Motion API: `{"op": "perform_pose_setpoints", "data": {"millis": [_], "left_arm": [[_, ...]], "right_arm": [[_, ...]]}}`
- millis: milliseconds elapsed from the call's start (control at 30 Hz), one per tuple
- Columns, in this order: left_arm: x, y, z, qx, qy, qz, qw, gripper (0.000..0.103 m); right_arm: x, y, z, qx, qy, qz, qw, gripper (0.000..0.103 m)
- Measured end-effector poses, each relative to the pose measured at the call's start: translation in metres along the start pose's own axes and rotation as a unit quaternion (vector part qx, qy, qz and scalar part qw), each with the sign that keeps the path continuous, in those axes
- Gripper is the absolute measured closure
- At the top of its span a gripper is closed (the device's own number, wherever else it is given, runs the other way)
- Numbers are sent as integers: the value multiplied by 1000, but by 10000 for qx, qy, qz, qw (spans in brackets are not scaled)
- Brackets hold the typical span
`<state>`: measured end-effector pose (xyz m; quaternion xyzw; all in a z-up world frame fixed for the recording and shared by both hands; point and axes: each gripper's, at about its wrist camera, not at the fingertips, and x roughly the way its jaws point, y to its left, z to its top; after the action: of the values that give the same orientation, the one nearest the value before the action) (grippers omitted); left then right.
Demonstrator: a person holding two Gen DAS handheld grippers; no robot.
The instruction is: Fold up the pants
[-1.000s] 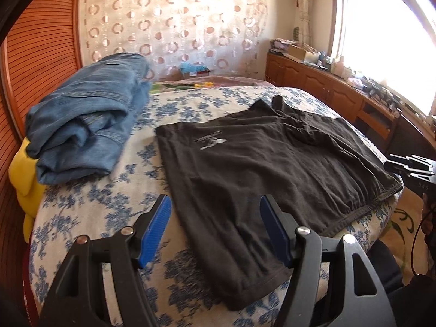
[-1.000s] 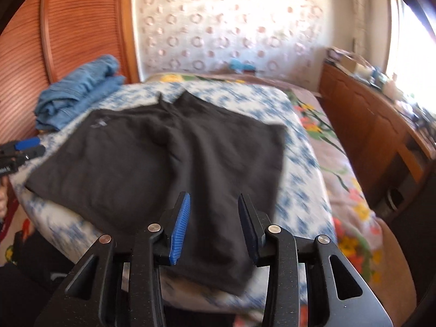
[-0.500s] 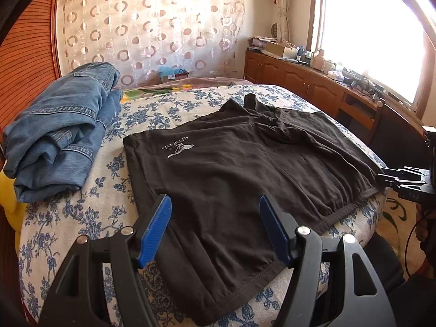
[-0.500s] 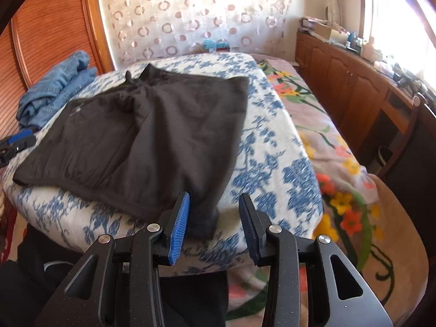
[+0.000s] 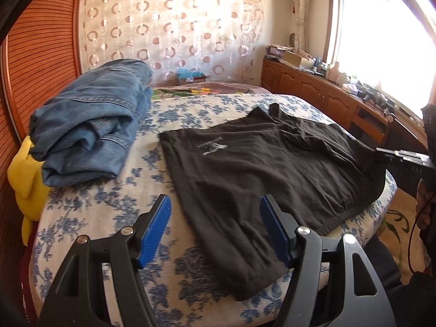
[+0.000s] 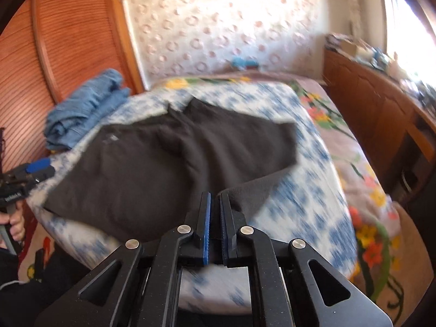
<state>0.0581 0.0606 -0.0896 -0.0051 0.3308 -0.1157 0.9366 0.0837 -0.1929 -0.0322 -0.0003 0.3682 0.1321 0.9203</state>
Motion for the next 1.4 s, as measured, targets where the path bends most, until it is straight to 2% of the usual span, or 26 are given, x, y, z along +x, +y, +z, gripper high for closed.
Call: {"op": "perform_pose_setpoints", "data": {"millis": [267,400,567,600,767,867,1067,1233,1400], "left_arm": [[-10,23,-1,-139,-57,213,9997,36],[-13,36,-2,-236,-74,343,9991,36],[-19,54,-5,-382,-82,481,9981,36],[-21,57,-6,-401,-83,508,9979,36],[-24,70,-11,-560,-109,618,9965,36],[-26,73,-13,-615,-102,623,9961,36],[-20,66,-13,-551,-56,518,9971,36],[-9,47,-7,-402,18,261,9988,36],[6,21,4,-258,65,-153,9995,36]], "right_arm": [[33,80,41,-610,-218,848,9943,99],[49,120,46,-848,-187,1315,9875,99],[66,161,46,-1066,-86,1688,9798,99],[68,167,47,-1079,-72,1793,9778,102],[63,195,51,-1262,-104,2130,9688,103],[65,204,48,-1374,-86,2080,9684,103],[74,181,44,-1184,5,1725,9779,103],[71,150,44,-1084,-64,1346,9849,103],[73,115,40,-930,3,976,9909,99]]}}
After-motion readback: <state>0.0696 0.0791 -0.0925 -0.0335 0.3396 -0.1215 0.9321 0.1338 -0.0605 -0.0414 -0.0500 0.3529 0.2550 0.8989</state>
